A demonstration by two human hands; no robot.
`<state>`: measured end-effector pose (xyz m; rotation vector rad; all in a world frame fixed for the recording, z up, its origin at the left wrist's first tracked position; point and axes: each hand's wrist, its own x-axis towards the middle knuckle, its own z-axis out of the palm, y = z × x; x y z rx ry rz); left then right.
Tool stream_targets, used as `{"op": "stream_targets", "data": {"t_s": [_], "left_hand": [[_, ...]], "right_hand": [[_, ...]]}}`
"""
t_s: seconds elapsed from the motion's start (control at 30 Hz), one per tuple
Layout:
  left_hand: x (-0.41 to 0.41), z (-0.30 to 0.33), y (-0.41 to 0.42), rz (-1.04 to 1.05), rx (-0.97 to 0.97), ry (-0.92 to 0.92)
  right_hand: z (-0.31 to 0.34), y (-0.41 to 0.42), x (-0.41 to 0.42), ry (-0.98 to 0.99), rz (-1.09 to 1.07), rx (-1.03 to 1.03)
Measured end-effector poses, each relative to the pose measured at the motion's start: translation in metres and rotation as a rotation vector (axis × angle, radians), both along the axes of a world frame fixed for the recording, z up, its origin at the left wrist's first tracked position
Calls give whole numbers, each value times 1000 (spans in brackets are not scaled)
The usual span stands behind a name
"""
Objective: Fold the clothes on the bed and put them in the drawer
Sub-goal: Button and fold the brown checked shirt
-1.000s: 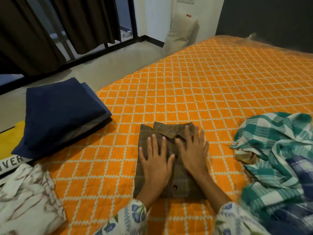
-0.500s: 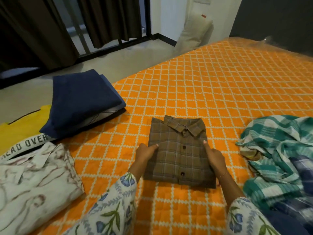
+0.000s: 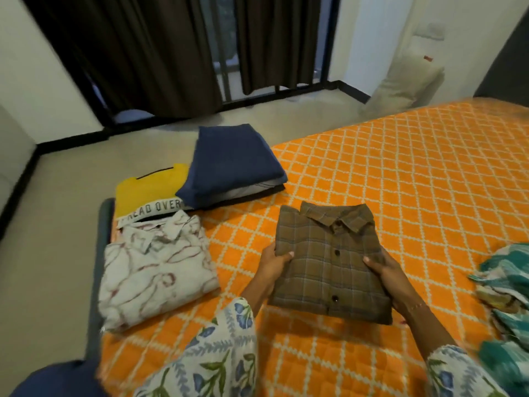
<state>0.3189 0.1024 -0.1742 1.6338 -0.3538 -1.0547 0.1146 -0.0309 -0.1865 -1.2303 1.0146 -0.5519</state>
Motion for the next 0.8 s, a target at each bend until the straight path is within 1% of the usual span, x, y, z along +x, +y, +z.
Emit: {"op": "stream_targets", "data": {"t_s": [0.13, 0.27, 0.37, 0.43, 0.5, 0.57, 0.63, 0.67, 0.73, 0.77, 0.8], "left_hand": [[52, 25, 58, 175, -36, -131], [118, 48, 136, 342, -20, -254], [164, 53, 184, 456, -19, -258], [191, 49, 208, 508, -9, -207], [210, 42, 225, 510, 77, -142], [221, 25, 237, 475, 262, -68], [219, 4, 241, 426, 368, -90], [216, -2, 239, 406, 411, -140], [206, -4, 235, 437, 458, -235], [203, -2, 232, 462, 512, -314], [200, 3, 230, 478, 594, -440]], "right_hand": [[11, 30, 74, -61, 131, -28], [28, 79, 171, -109, 297, -18], [42, 111, 235, -121, 419, -7], [47, 128, 266, -111, 479, 13], [42, 142, 290, -72, 501, -19], [25, 156, 309, 34, 537, -92], [7, 166, 314, 165, 609, -138], [3, 169, 313, 206, 629, -162], [1, 172, 311, 263, 623, -266], [2, 172, 310, 282, 603, -317], [3, 170, 308, 296, 570, -365]]}}
